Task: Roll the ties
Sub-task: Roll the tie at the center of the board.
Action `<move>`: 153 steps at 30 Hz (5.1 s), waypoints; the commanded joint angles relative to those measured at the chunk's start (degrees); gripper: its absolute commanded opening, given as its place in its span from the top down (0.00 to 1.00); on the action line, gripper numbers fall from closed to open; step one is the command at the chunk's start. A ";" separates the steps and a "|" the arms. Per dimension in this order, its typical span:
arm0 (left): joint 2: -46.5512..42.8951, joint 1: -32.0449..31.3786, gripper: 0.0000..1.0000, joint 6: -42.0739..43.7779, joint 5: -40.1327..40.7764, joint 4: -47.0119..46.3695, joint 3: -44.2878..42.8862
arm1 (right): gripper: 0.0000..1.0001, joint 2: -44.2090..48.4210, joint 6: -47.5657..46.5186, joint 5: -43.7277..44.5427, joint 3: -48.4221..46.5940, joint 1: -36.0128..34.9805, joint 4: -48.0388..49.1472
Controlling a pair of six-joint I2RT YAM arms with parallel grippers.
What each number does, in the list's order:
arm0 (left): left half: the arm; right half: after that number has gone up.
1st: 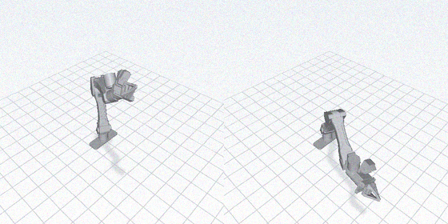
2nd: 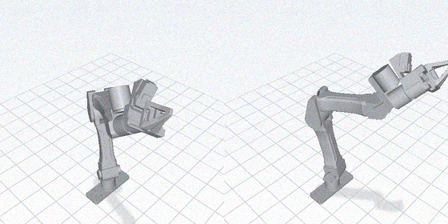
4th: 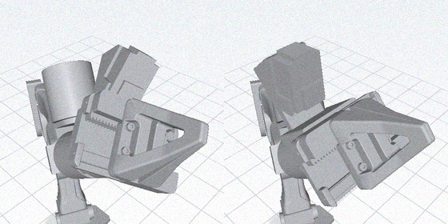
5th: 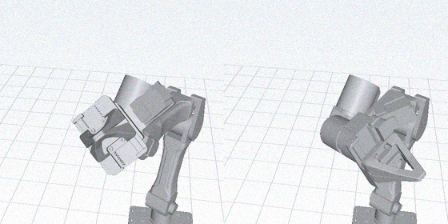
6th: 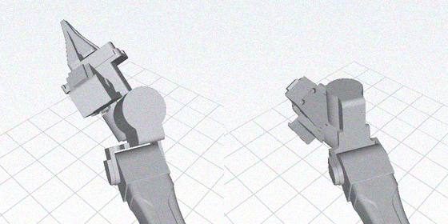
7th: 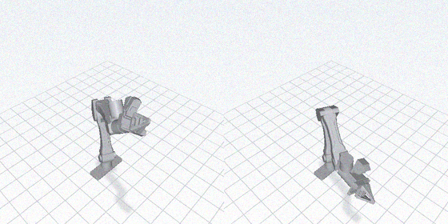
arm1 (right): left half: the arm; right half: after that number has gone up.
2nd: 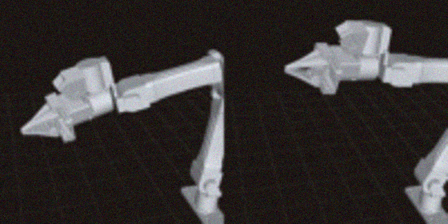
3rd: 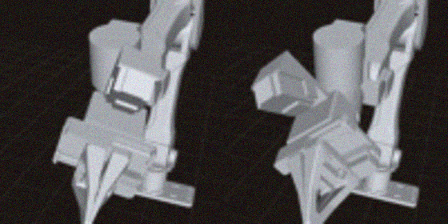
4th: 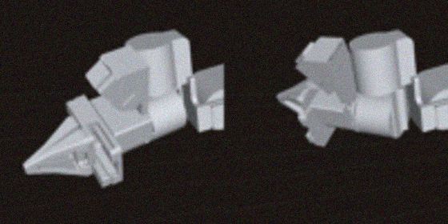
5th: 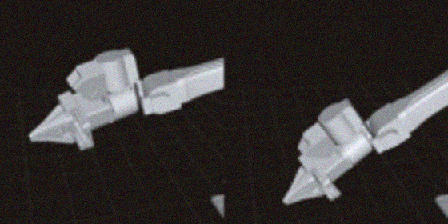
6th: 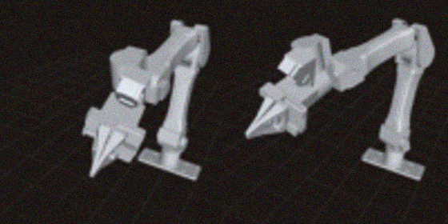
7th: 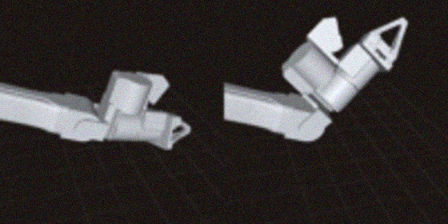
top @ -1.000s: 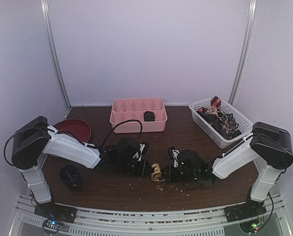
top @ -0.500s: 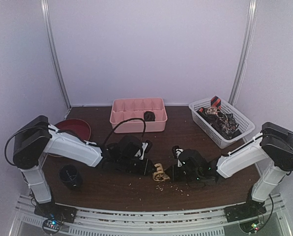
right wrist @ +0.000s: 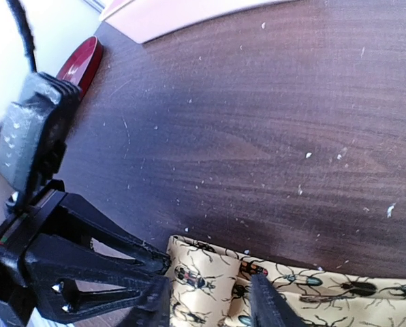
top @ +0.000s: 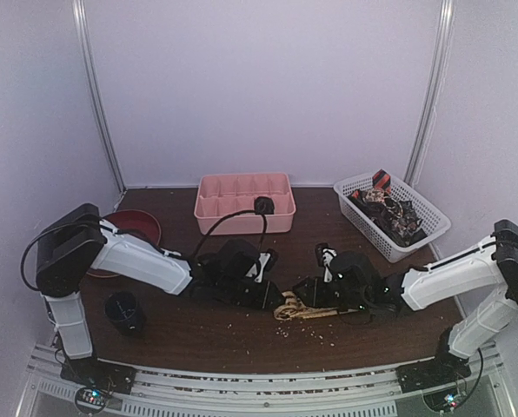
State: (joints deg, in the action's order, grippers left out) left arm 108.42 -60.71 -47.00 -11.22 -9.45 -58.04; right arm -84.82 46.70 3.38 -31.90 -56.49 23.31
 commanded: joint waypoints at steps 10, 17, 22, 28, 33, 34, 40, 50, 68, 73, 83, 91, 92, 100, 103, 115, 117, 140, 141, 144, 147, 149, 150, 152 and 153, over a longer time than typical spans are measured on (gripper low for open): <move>-0.26 -0.46 0.76 2.59 -0.36 -6.05 0.27 | 0.70 -5.54 2.33 -5.03 0.35 0.56 1.59; -6.75 -0.39 0.46 22.80 0.31 -3.11 1.10 | 0.75 -5.28 1.63 -5.77 1.54 0.61 3.30; -9.18 -0.43 0.36 37.71 5.66 -0.60 1.19 | 0.75 -5.53 1.25 -5.65 1.85 0.65 4.13; -4.51 -0.34 0.10 45.08 7.03 6.77 -4.24 | 0.75 -5.42 1.77 -5.63 2.01 0.67 4.18; -1.83 -0.30 0.05 47.56 0.62 5.19 -3.11 | 0.75 -5.44 2.07 -4.23 2.61 0.72 3.82; -1.55 -0.33 0.05 47.94 0.88 5.35 -2.86 | 0.75 -5.80 2.08 -4.02 2.45 0.73 3.81; -0.91 -0.29 0.04 51.44 0.38 5.50 -2.51 | 0.75 -8.32 3.78 -4.82 1.51 0.69 6.11; 3.87 0.50 0.06 54.44 -1.66 7.33 -5.55 | 0.75 -9.57 4.20 -5.15 1.54 0.73 8.18; 5.88 1.03 0.32 56.18 -7.34 7.45 -8.14 | 0.75 -8.52 4.62 -5.75 3.24 0.75 10.88; 5.81 1.03 0.49 56.52 -9.24 4.79 -5.98 | 0.75 -8.48 5.71 -6.21 4.93 0.64 12.34; 4.48 1.03 0.37 57.20 -8.34 7.10 -6.15 | 0.74 -8.08 6.83 -7.33 7.20 0.58 14.41; 5.10 0.99 0.51 56.24 -8.67 6.65 -4.40 | 0.75 -7.26 6.40 -7.47 7.78 0.62 13.88; 4.80 1.02 0.54 56.17 -8.21 6.32 -3.88 | 0.75 -7.34 6.39 -7.36 7.96 0.59 13.98; -0.65 1.96 0.41 56.32 1.30 6.83 -0.41 | 0.76 -10.96 9.46 -9.72 6.84 -0.38 18.35; -2.95 3.09 0.34 54.52 4.74 9.72 0.82 | 0.77 -12.85 11.24 -9.35 4.87 -1.67 18.61; -19.70 4.10 0.65 29.71 13.37 10.18 14.35 | 0.77 -18.03 14.36 -7.03 1.78 -4.38 22.33; -21.28 4.22 0.61 27.34 13.61 7.58 16.31 | 0.77 -18.01 13.75 -6.20 1.59 -4.29 22.20; -5.39 5.46 1.00 7.82 -0.39 -14.41 19.29 | 0.77 -15.33 10.24 -4.53 0.60 -4.22 16.37; -4.85 5.29 1.00 7.52 -0.42 -14.62 19.14 | 0.77 -15.18 10.15 -4.44 0.68 -4.23 16.16; -4.38 4.62 1.00 6.58 -1.16 -16.50 19.40 | 0.77 -14.68 9.92 -4.39 0.83 -4.19 15.66; -4.12 4.11 1.00 6.14 -2.31 -17.40 19.13 | 0.77 -13.89 9.38 -3.75 0.82 -4.22 14.75; -3.80 3.99 1.00 5.73 -3.34 -18.50 19.02 | 0.77 -13.55 9.12 -3.79 0.87 -4.21 14.54; -3.75 3.94 1.00 5.57 -3.52 -18.96 19.02 | 0.77 -13.46 9.04 -3.81 0.80 -4.19 14.49; -3.89 3.70 1.00 5.44 -3.63 -19.64 19.02 | 0.77 -13.36 8.94 -3.94 0.70 -4.20 14.43; -4.04 3.55 1.00 5.37 -3.70 -19.83 18.94 | 0.77 -13.48 8.79 -4.13 0.62 -4.24 14.42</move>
State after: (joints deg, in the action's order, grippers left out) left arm 103.63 -56.58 -40.56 -13.34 -26.11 -38.46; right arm -99.31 56.80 -1.91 -31.42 -60.47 40.75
